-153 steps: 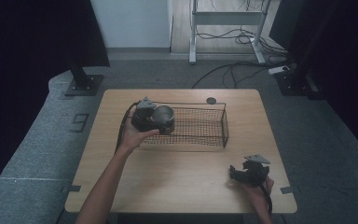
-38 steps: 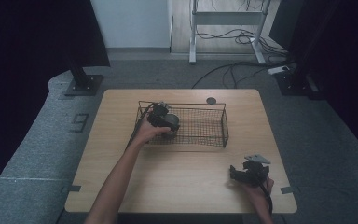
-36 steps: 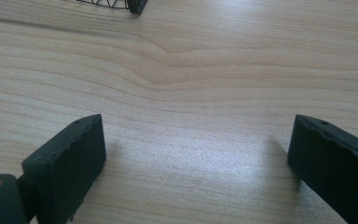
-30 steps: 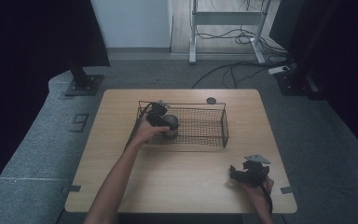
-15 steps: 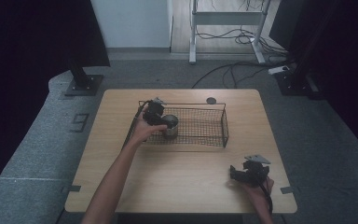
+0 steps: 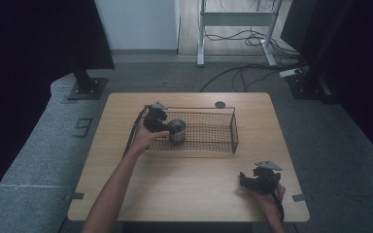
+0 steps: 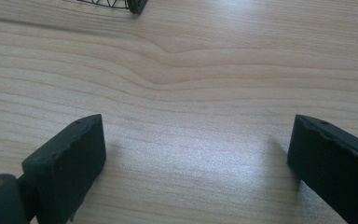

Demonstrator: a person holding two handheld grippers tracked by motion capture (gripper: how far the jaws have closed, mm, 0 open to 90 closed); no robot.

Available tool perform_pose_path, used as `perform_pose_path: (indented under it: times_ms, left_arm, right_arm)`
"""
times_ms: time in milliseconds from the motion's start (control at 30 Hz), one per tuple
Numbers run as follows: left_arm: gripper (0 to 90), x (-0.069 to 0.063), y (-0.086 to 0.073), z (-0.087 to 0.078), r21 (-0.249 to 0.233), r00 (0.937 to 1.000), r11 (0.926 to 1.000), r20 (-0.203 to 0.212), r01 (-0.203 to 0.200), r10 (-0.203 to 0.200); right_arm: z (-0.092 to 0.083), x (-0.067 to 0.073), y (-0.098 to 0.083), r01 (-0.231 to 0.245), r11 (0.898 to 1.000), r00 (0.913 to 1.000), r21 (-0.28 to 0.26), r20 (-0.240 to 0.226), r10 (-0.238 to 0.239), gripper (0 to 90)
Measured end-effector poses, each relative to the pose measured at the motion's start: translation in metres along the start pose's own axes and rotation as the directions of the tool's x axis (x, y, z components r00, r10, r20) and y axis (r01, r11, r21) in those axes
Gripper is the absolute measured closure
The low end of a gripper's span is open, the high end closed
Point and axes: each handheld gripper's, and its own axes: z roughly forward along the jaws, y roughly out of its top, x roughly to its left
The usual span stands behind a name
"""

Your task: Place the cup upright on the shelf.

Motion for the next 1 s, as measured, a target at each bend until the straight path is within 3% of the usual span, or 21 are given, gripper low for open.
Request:
perform_pose_path:
  times_ms: [267, 467, 733, 1000]
  left_arm:
    - [12.7, -0.002, -0.008, -0.015, -0.035, 0.9999, 0.9994, 0.011, 0.005, -0.005]
    - [13.1, -0.008, -0.021, -0.037, -0.073, 0.9999, 0.9973, 0.015, -0.006, 0.007]
    - [13.3, -0.020, -0.048, -0.066, -0.103, 0.9998, 0.9946, 0.013, -0.014, 0.016]
    - [13.8, -0.027, -0.083, -0.085, -0.102, 0.9994, 0.9946, -0.030, -0.020, 0.017]
  right_arm:
    - [0.000, 0.000, 0.000, -0.001, 1.000, 1.0000, 0.000, 0.000, 0.001, 4.2]
    - [0.000, 0.000, 0.000, -0.001, 1.000, 1.0000, 0.001, 0.001, 0.001, 4.2]
    - [0.000, 0.000, 0.000, -0.006, 1.000, 1.0000, 0.000, 0.004, 0.006, 4.3]
    - [0.000, 0.000, 0.001, -0.009, 1.000, 0.9999, 0.000, 0.008, 0.009, 4.4]
